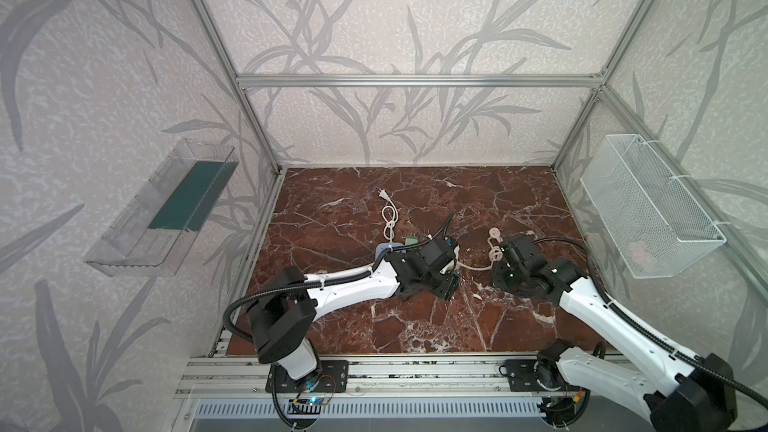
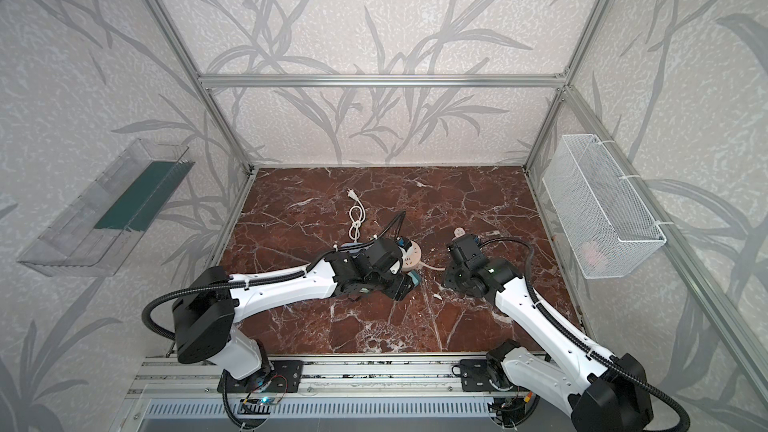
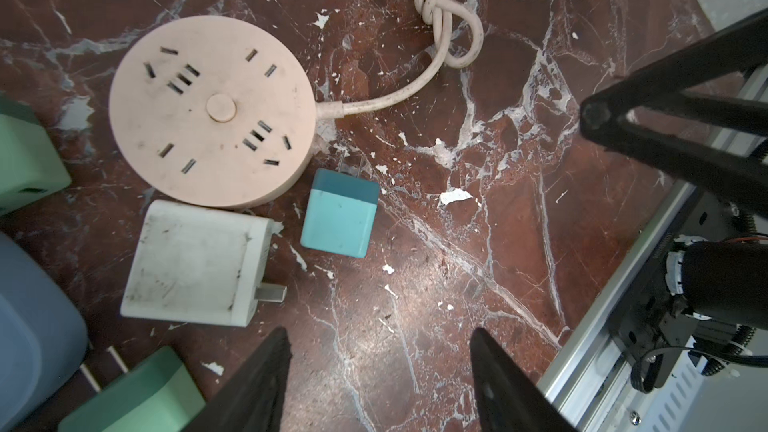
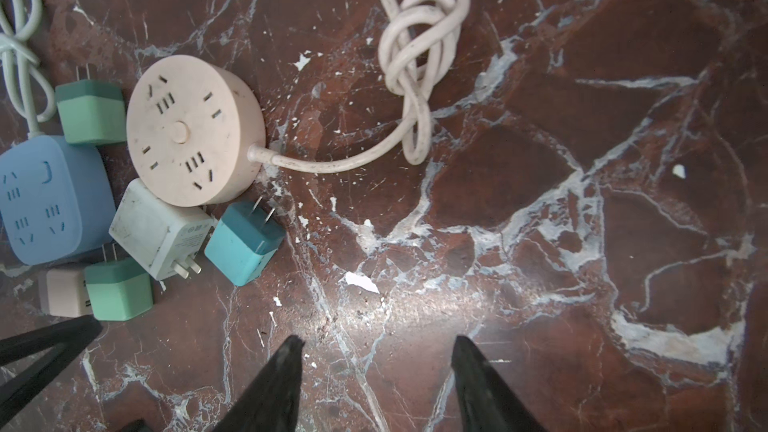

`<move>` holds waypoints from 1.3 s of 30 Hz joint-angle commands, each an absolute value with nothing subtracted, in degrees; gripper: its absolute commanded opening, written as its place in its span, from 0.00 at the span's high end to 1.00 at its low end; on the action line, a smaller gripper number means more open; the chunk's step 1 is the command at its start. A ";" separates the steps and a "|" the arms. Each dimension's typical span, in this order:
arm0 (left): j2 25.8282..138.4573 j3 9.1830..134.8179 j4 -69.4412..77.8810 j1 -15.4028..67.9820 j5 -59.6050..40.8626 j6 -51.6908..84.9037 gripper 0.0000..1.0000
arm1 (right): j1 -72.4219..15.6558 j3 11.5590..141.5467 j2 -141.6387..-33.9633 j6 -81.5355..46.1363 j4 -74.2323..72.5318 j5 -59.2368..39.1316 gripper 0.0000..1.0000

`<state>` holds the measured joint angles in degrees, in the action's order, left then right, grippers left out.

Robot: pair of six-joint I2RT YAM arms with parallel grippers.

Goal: Insert the plug
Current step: 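Reach the left gripper across and grasp the teal plug beside the pink strip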

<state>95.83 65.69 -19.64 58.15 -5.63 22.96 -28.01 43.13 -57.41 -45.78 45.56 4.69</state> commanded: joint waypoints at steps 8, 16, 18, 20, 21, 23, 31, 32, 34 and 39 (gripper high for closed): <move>109.74 82.47 -36.92 58.40 -3.98 16.03 0.39 | -25.93 40.80 -50.96 -44.14 50.28 4.20 0.43; 116.08 92.06 -45.47 58.45 -0.69 14.61 0.34 | -25.42 39.51 -49.04 -43.96 49.76 4.40 0.43; 117.58 94.04 -47.09 58.44 -0.64 14.26 0.33 | -25.28 39.17 -48.96 -43.73 49.24 4.07 0.42; 118.65 95.21 -47.79 58.42 -1.02 13.98 0.33 | -25.21 38.92 -48.96 -43.70 48.88 3.95 0.42; 119.06 95.63 -47.86 58.44 -1.02 13.89 0.33 | -25.23 38.77 -48.88 -43.70 48.74 3.96 0.42; 119.79 96.44 -48.34 58.37 -0.90 13.67 0.33 | -25.13 38.42 -48.65 -43.68 48.47 3.87 0.42; 123.11 99.71 -49.92 58.36 -0.93 13.19 0.33 | -24.38 36.84 -47.42 -43.51 47.46 3.16 0.42; 123.51 99.98 -49.97 58.35 -0.75 13.19 0.33 | -24.27 36.78 -47.29 -43.50 47.46 3.10 0.42; 124.31 100.50 -50.09 58.27 -0.66 13.21 0.33 | -24.10 36.59 -46.98 -43.33 47.46 3.12 0.42; 126.03 101.85 -50.27 58.09 -1.27 13.15 0.34 | -23.48 36.33 -46.67 -42.89 47.11 2.94 0.42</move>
<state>124.79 100.05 -48.25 58.17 -1.54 14.02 -23.94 37.10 -47.31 -43.66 47.59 3.18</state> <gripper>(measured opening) 0.665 0.576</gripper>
